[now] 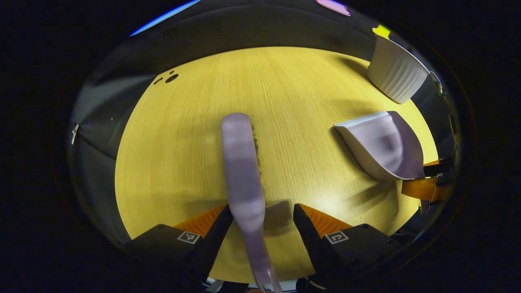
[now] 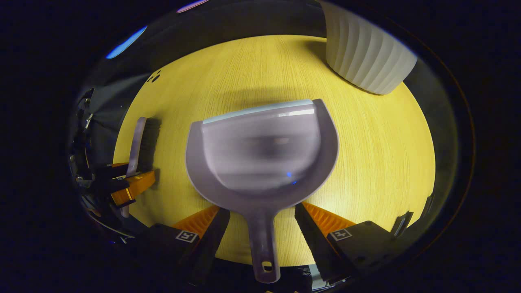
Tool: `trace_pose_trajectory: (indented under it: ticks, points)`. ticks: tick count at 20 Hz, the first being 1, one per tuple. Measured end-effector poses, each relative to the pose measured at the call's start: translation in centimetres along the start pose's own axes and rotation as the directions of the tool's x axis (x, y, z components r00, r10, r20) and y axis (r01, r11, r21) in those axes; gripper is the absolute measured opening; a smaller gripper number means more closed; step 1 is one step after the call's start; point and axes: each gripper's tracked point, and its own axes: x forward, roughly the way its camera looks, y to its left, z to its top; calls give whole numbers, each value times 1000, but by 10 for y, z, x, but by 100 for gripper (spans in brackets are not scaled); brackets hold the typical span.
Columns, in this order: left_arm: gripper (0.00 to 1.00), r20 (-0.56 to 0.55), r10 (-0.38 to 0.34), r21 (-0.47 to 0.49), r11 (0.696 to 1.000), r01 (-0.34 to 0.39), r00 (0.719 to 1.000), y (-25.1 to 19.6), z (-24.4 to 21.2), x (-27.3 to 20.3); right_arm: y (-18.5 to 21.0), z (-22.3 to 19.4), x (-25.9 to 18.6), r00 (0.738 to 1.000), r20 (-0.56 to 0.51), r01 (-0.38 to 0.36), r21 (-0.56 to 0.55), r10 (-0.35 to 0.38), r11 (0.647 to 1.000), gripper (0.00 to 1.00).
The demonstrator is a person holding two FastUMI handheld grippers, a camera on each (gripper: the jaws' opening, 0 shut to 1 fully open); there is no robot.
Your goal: Pick up the small broom and dustpan from the desktop, sweep the trash into the dustpan with the broom, and then empty the trash into the garbage bin.
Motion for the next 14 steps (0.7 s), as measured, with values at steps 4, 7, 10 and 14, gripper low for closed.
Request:
trace_pose_trajectory:
  ticks: [4,7,10,14]
  points:
    - [96,104,-24,-60,998,31,994,-6,19,-26,3,10,-26,994,109,18,-9,-17,1000,100]
    - [97,236,-2,-2,1000,3,972,1,46,-56,-1,42,-60,965,258,45,16,-47,999,100]
    - [98,432,-33,8,999,33,901,-8,82,-102,-4,78,-104,908,413,50,57,-69,997,100]
    - [97,626,11,25,999,-34,780,-3,114,-167,-12,118,-163,775,620,86,92,-124,992,100]
